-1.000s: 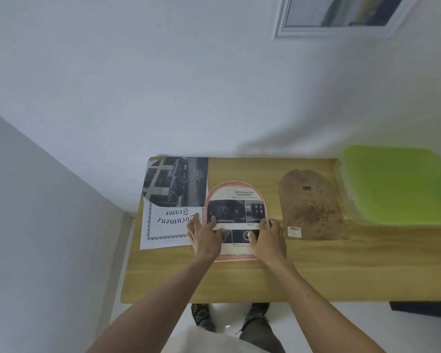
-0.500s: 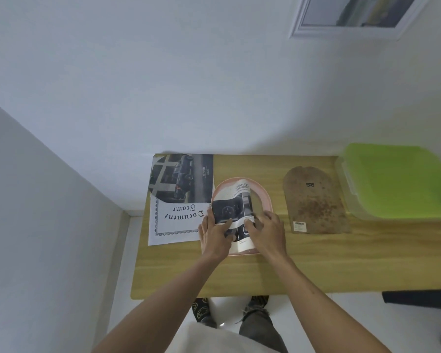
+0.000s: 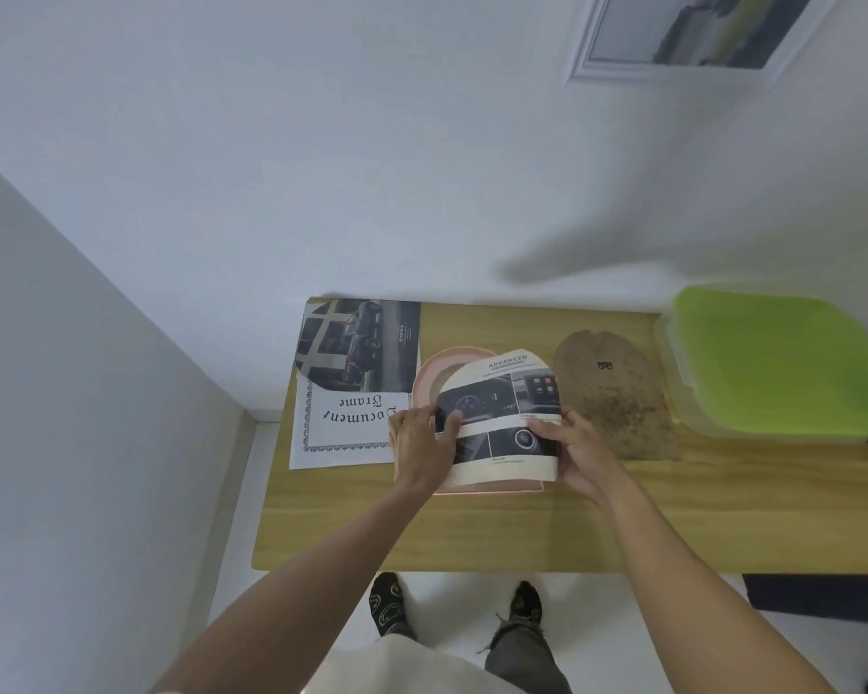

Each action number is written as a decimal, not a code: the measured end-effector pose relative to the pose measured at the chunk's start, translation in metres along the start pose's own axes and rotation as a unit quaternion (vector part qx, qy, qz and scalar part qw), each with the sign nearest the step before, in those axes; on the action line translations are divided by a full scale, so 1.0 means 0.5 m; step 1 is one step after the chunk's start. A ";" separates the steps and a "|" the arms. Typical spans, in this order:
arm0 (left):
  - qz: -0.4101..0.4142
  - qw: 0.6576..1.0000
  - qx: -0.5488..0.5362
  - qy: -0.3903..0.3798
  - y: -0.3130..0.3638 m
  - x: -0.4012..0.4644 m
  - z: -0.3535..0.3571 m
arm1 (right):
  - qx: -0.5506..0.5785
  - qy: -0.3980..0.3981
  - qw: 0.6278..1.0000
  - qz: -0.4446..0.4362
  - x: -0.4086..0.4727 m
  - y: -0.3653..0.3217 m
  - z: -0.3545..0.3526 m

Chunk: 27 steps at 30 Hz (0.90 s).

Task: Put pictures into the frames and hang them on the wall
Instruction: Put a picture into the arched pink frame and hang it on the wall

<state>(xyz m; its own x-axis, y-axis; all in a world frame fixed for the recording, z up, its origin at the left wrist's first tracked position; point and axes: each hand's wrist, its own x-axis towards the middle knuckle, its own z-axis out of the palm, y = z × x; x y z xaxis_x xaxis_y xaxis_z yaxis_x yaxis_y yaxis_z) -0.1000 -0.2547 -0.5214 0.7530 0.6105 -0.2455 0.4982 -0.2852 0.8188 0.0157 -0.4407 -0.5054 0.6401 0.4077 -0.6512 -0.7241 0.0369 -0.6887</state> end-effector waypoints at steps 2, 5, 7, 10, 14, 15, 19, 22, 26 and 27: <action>-0.056 0.993 -0.098 -0.032 0.027 -0.004 0.006 | 0.013 -0.021 1.000 -0.001 -0.010 -0.009 -0.031; -0.145 0.961 -0.229 -0.053 0.052 -0.007 0.034 | -0.005 -0.025 1.000 -0.001 -0.022 -0.024 -0.089; -0.146 0.958 -0.237 -0.064 0.070 -0.017 0.063 | -0.035 0.004 0.999 -0.007 -0.031 -0.032 -0.140; -0.128 0.963 -0.217 -0.092 0.103 -0.051 0.133 | -0.150 0.086 0.985 -0.031 -0.055 -0.038 -0.239; -0.140 0.964 -0.174 -0.144 0.151 -0.113 0.257 | -0.244 0.137 0.959 -0.038 -0.089 -0.049 -0.397; -0.136 0.967 -0.147 -0.155 0.163 -0.125 0.290 | -0.268 0.140 0.952 -0.039 -0.099 -0.054 -0.435; -0.130 0.971 -0.086 -0.184 0.206 -0.159 0.427 | -0.326 0.165 0.930 -0.045 -0.134 -0.080 -0.570; -0.121 0.969 -0.064 -0.204 0.240 -0.173 0.515 | -0.365 0.209 0.906 -0.052 -0.151 -0.096 -0.649; -0.086 0.975 -0.034 -0.200 0.296 -0.181 0.596 | -0.391 0.245 0.885 -0.065 -0.152 -0.120 -0.716; -0.081 0.975 -0.029 -0.204 0.307 -0.181 0.611 | -0.398 0.252 0.879 -0.069 -0.149 -0.125 -0.727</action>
<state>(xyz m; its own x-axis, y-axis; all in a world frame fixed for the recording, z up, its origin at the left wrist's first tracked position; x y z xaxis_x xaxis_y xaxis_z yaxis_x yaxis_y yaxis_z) 0.0394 -0.5793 -0.5320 0.7813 0.2950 -0.5500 0.6080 -0.1603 0.7776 0.1065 -0.8050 -0.5295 0.8855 -0.0131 -0.4644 -0.3493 -0.6779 -0.6469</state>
